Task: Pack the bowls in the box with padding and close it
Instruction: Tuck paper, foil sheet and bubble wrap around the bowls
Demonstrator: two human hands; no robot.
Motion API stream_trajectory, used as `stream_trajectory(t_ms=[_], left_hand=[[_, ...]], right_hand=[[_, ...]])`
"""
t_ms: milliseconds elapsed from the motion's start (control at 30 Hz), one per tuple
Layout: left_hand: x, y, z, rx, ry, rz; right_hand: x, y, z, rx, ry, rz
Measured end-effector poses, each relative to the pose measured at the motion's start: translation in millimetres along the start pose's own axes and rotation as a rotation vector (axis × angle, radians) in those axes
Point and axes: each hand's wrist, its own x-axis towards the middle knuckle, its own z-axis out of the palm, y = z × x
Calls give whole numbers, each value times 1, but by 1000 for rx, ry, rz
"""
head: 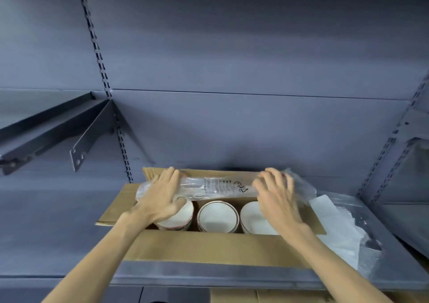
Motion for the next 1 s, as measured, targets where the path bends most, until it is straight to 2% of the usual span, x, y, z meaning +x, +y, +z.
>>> stream_trajectory(t_ms=[100,167,267,367,467,633,800,900,1000], left_hand=[[1,-21,4,66,57,72],[2,-29,10,92,44,15],[4,-36,21,57,7,-141],[4,-45,32,126,57,-69],[5,-53,37,338,71,-119],[10,-58,43,223,35,-258],[13,-58,50,167,112,-283],[10,-60,56,126,181,-239],[5,-59,63,166,98,-284]], right_hand=[[-9,4,17,26,-87,-156],[-12,11,27,40,-141,-215],[-11,22,36,93,-225,-216],[-6,26,44,113,-288,-221],[2,26,54,76,-247,-149],[10,12,63,-36,-166,-57],[11,6,68,84,-210,42],[7,5,71,127,-223,56],[3,3,71,132,-253,108]])
